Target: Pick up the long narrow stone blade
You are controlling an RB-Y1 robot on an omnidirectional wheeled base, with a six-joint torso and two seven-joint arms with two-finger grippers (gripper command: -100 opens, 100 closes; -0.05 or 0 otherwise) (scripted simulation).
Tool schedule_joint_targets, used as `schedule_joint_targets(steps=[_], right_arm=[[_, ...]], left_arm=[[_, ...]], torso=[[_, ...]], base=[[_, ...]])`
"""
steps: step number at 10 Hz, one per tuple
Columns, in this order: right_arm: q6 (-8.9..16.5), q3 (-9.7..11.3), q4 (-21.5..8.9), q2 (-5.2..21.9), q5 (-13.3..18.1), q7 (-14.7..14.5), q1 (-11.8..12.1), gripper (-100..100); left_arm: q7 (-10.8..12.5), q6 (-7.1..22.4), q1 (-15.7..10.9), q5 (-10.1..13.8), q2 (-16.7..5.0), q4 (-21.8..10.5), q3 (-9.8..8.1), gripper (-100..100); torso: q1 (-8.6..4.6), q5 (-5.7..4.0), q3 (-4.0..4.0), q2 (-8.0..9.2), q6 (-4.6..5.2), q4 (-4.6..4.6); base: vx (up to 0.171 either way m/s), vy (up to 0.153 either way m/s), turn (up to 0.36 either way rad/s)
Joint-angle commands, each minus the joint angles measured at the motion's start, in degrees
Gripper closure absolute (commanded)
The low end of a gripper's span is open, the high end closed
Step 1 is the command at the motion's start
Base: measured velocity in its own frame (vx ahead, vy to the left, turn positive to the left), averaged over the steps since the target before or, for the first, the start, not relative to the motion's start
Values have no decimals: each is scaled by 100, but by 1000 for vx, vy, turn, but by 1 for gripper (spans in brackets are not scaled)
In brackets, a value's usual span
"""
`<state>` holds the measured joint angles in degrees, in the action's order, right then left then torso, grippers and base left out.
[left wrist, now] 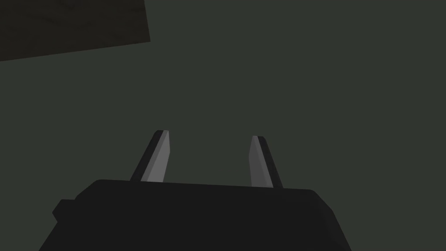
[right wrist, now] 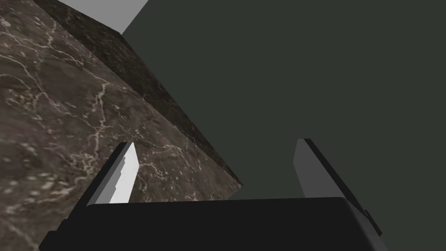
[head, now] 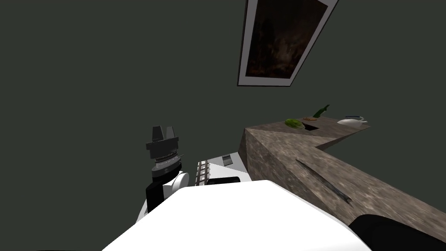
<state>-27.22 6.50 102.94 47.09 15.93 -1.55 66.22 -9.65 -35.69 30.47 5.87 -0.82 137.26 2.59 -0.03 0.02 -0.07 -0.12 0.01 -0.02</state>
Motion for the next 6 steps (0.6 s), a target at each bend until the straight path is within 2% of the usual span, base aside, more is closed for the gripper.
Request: schedule_joint_targets(steps=[1,2,3,4,5,6], right_arm=[[80,-114,-112,225,-29,84,286,-100],[151,-209,-153,404,-57,151,513,-100],[151,-209,-153,404,-57,151,653,-100],[151,-209,-153,404,-57,151,653,-100],[224,-307,-195,590,-84,220,881,-100],[224,-307,-195,590,-84,220,933,-100]], left_arm=[[0,0,0,0,0,0,0,0],[0,0,0,0,0,0,0,0],[0,0,1,0,0,0,0,0],[0,0,1,0,0,0,0,0],[0,0,0,0,0,0,0,0],[0,0,0,0,0,0,0,0]], torso=[[0,0,0,0,0,0],[-1,0,-6,-11,-1,-2],[-2,-2,-17,-30,-1,-6],[1,-1,-14,-22,0,-6],[7,0,1,4,1,0],[3,0,5,9,-1,2]], base=[[106,-14,59],[164,-15,67],[118,-6,29],[26,2,-3],[30,-10,47],[52,-6,29]])
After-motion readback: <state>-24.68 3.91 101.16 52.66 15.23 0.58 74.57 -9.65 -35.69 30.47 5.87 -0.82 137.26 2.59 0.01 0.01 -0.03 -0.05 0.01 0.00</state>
